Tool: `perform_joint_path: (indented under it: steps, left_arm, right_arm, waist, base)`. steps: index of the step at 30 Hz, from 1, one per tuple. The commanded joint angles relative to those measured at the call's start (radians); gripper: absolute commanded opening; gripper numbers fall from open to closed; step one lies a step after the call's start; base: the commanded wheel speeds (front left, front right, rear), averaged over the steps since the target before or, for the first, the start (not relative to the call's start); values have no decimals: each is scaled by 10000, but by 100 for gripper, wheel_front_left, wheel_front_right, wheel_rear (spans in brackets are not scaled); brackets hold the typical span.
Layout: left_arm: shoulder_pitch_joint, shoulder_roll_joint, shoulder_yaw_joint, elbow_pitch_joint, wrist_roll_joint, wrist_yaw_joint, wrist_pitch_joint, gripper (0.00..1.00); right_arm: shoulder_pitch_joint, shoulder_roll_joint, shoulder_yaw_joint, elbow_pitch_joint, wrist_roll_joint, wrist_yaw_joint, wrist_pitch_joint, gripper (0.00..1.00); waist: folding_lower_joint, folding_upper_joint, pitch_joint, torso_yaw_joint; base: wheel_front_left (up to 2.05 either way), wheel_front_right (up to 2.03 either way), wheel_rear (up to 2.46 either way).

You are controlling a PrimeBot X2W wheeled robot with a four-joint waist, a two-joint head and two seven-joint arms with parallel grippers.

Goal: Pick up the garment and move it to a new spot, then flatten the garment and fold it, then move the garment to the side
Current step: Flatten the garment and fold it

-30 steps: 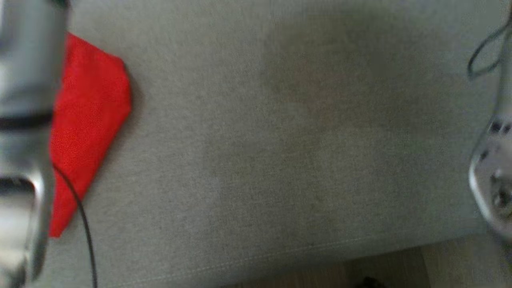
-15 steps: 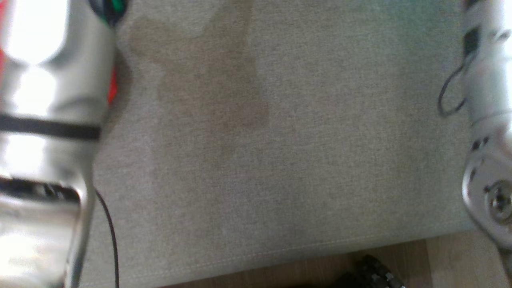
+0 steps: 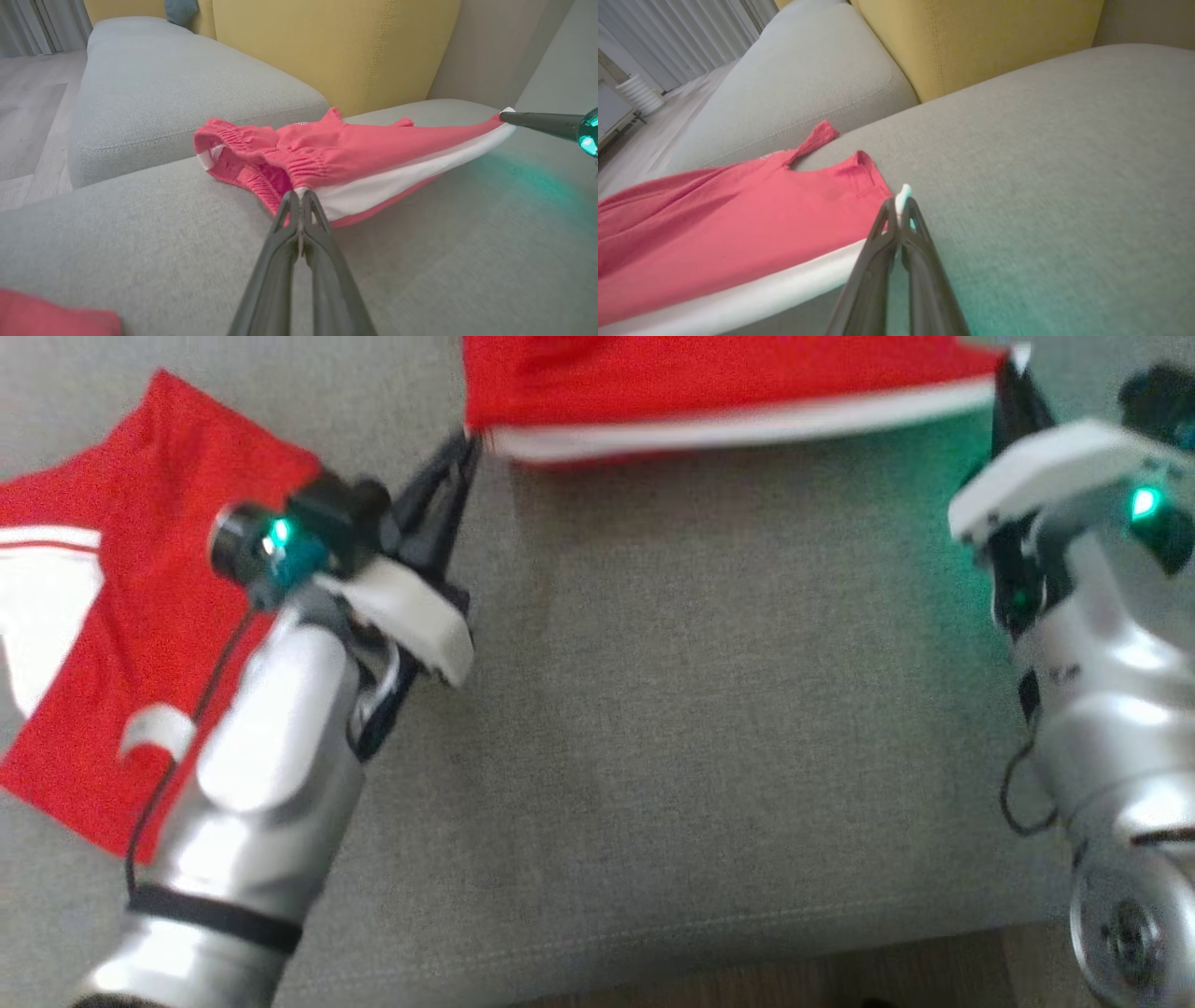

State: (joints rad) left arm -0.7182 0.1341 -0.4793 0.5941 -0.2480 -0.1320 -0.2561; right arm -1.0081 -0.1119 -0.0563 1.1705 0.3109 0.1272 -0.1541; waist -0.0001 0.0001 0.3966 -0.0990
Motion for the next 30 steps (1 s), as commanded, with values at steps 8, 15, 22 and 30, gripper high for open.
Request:
perform_joint_path:
  steps: [8, 15, 22, 30]
  left_arm:
    - [1249, 415, -152, -977, -240, 16, -56, 0]
    - [2366, 305, -346, -1518, -370, 15, -56, 0]
    - [3460, 259, -747, -1887, -351, 14, -56, 0]
    - [4577, 306, -1299, -2456, -325, 27, -21, 0]
  right_arm:
    - [1539, -556, 1157, -1174, 649, 35, 638, 0]
    - [2893, -1090, 1626, -2181, 1207, 35, 1266, 0]
    - [4253, -1616, 1754, -3342, 1638, 35, 2097, 0]
    - [5908, -2254, 1479, -5102, 1924, 35, 3180, 0]
  waist:
    - [1, -1, -1158, -18]
    - [1, -1, -2041, -9]
    - [1, -1, -2821, 19]
    - [1, -1, -3405, -4]
  base:
    - [0, 0, 0]
    - [0, 0, 0]
    - [0, 0, 0]
    - [0, 0, 0]
